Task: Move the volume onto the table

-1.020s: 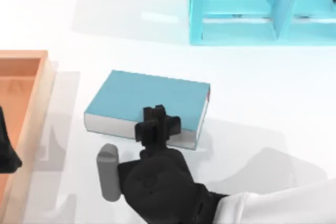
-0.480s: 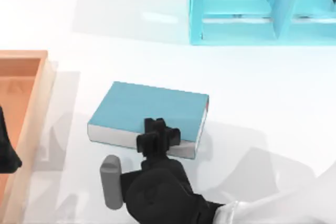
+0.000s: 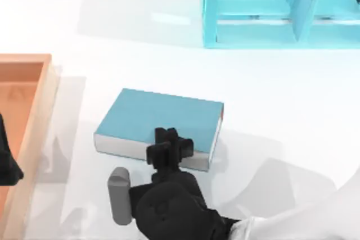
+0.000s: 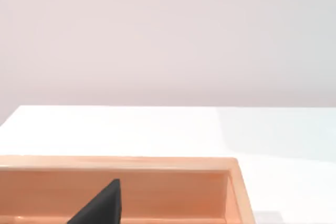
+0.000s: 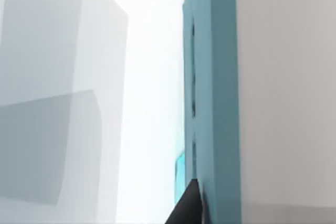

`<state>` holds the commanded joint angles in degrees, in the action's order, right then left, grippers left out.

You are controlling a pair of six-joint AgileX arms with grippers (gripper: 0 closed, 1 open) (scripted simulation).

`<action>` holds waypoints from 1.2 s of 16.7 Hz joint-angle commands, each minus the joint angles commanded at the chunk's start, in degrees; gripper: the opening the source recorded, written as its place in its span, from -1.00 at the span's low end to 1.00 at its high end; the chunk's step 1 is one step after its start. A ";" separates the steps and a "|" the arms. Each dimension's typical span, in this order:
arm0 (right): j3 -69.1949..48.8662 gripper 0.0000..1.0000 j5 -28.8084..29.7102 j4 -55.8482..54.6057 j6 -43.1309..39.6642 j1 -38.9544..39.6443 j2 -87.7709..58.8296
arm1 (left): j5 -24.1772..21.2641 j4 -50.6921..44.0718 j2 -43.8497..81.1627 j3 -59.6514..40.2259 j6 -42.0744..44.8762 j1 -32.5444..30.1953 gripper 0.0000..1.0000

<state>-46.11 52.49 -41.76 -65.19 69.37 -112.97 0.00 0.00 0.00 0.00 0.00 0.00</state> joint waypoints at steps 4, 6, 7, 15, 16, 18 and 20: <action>0.00 0.06 0.00 0.00 0.00 0.00 0.00 | 0.00 0.00 0.00 0.00 0.00 0.00 1.00; 0.00 0.36 0.00 0.00 0.00 0.00 0.00 | 0.00 0.00 0.00 0.00 0.00 0.00 1.00; 0.00 0.51 0.00 0.00 0.00 0.00 0.00 | 0.00 0.00 0.00 0.00 0.00 0.00 1.00; 0.00 1.00 0.00 0.00 0.00 0.00 0.00 | 0.00 0.00 0.00 0.00 0.00 0.00 1.00; 0.00 1.00 0.00 0.00 0.00 0.00 0.00 | 0.00 0.00 0.00 0.00 0.00 0.00 1.00; 0.00 1.00 0.00 0.00 0.00 0.00 0.00 | 0.00 0.00 0.00 0.00 0.00 0.00 1.00; 0.06 1.00 0.06 0.15 0.17 0.16 -0.06 | 0.00 0.00 0.00 0.00 0.00 0.00 1.00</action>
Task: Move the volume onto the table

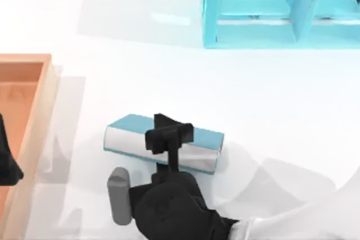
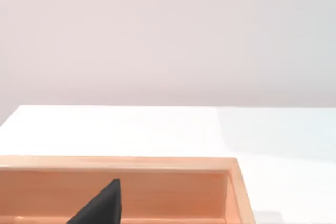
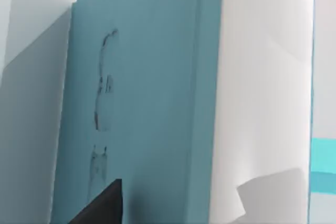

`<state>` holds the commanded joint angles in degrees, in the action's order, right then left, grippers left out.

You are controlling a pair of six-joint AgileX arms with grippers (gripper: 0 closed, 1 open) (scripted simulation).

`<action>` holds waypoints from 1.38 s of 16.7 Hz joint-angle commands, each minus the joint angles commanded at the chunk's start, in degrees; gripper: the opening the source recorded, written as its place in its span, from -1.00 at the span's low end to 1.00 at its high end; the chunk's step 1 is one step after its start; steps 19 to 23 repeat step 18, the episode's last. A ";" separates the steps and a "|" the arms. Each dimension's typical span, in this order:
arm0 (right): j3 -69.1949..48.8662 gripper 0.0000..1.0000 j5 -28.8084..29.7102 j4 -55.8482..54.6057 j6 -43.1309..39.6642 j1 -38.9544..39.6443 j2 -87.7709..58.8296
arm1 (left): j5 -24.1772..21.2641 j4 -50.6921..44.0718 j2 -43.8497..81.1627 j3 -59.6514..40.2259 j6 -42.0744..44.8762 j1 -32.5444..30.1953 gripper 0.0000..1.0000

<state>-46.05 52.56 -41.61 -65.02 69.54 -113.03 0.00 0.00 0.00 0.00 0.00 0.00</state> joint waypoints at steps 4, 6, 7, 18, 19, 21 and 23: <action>-0.29 1.00 3.10 6.44 6.13 5.79 0.53 | 0.00 0.00 0.00 0.00 0.00 0.00 1.00; -0.43 1.00 5.46 12.91 12.01 10.87 1.15 | 0.00 0.00 0.00 0.00 0.00 0.00 1.00; -0.55 1.00 6.75 16.51 15.29 13.60 1.55 | 0.00 0.00 0.00 0.00 0.00 0.00 1.00; -4.30 1.00 20.10 43.66 36.81 25.86 5.82 | 0.00 0.00 0.00 0.00 0.00 0.00 1.00; -4.30 1.00 20.10 43.66 36.81 25.86 5.82 | 0.00 0.00 0.00 0.00 0.00 0.00 1.00; -4.30 1.00 20.10 43.66 36.81 25.86 5.82 | 0.00 0.00 0.00 0.00 0.00 0.00 1.00; -4.30 1.00 20.10 43.66 36.81 25.86 5.82 | 0.00 0.00 0.00 0.00 0.00 0.00 1.00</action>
